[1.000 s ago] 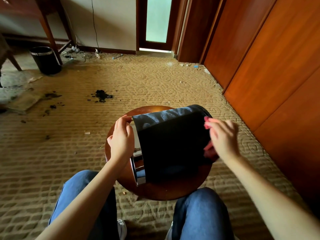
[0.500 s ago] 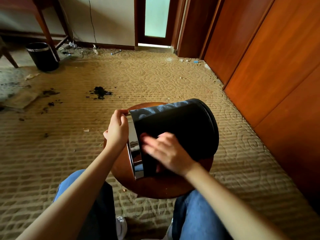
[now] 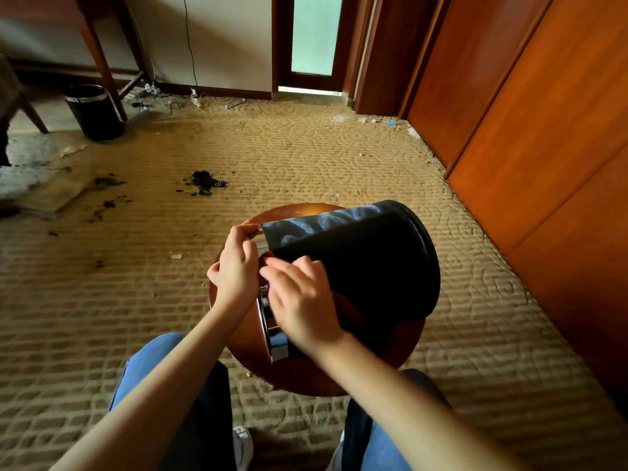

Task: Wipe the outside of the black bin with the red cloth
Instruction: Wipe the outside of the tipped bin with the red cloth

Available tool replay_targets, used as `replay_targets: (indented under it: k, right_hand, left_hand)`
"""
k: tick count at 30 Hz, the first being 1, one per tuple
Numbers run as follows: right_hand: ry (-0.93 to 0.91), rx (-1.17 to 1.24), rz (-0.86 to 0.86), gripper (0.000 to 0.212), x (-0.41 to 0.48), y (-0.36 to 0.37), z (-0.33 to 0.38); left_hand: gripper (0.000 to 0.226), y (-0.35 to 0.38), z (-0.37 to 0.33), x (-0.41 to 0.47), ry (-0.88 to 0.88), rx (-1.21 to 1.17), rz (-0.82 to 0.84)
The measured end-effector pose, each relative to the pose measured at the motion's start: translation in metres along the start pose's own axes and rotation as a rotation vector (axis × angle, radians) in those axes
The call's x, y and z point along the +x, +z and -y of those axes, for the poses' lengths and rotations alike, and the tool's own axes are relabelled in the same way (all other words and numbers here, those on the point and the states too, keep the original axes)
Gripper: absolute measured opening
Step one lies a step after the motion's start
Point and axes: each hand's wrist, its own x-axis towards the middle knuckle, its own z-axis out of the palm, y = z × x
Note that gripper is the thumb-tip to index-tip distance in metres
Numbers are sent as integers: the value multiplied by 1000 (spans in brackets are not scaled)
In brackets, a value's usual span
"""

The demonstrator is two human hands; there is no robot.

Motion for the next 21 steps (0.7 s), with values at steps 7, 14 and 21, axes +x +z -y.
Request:
replay_targets:
  k: [7,14,21]
  right_hand:
    - [320,-314,10,25,5,-59,-121]
    - [290,-141,-28,23,9,-26,-34]
    - [61,-155,73,21,7,-28,-33]
  left_hand:
    - [33,5,0,-10,-8,16,-52]
    - [37,6,2,-11,20,31,-68]
    - [52,-3,5,-15,131,173,-50]
